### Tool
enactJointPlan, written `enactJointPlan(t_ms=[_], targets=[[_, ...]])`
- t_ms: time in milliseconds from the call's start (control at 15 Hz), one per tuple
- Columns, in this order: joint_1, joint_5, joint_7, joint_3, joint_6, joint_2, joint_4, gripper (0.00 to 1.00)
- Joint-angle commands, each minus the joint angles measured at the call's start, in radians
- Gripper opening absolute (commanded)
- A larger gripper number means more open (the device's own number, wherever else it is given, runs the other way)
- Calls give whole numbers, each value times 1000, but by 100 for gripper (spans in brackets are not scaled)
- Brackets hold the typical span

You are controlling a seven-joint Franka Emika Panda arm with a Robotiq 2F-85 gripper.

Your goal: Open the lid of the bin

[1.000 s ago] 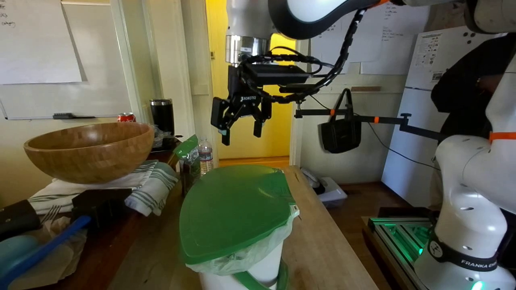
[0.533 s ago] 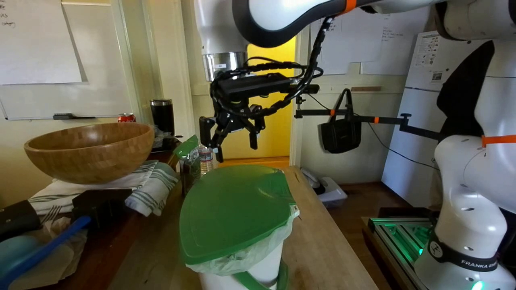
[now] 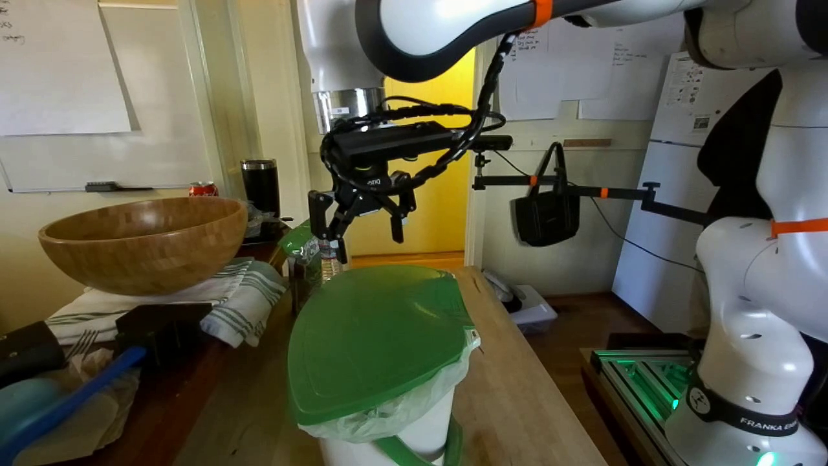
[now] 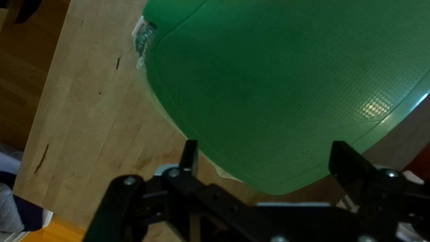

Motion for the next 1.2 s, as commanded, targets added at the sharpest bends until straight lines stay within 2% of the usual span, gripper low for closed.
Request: enactJointPlan(t_ms=[0,333,1133], targets=[[27,11,67,-20,-104,107,139,100],[56,17,149,-33,-231,236,307,100],[114,36,276,-56,-428,481,640,100]])
